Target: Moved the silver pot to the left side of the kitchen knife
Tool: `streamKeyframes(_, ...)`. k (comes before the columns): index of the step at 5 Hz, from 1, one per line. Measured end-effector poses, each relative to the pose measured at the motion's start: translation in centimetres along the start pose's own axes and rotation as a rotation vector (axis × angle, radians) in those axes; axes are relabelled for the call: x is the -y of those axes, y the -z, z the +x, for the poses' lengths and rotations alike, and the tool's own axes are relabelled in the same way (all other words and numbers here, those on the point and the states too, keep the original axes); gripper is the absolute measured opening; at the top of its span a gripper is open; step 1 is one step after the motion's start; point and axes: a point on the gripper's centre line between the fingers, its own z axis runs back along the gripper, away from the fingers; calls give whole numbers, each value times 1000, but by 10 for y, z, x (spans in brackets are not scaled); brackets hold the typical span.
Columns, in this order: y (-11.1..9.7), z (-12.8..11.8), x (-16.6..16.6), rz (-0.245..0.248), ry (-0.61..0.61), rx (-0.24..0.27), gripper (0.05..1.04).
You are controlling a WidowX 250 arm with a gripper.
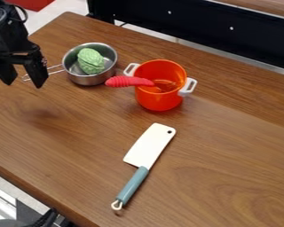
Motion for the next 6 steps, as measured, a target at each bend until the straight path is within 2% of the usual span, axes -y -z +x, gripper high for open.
streamKeyframes(1,7,-2,1,-13,-13,-15,997)
streamKeyframes(3,8,24,1,-1,-60,119,992)
streamKeyframes(4,2,43,0,12,-132,165,995)
streamKeyframes(5,8,52,1,2,-212,142,995)
streamKeyframes(6,18,50,10,-7,-445,77,995)
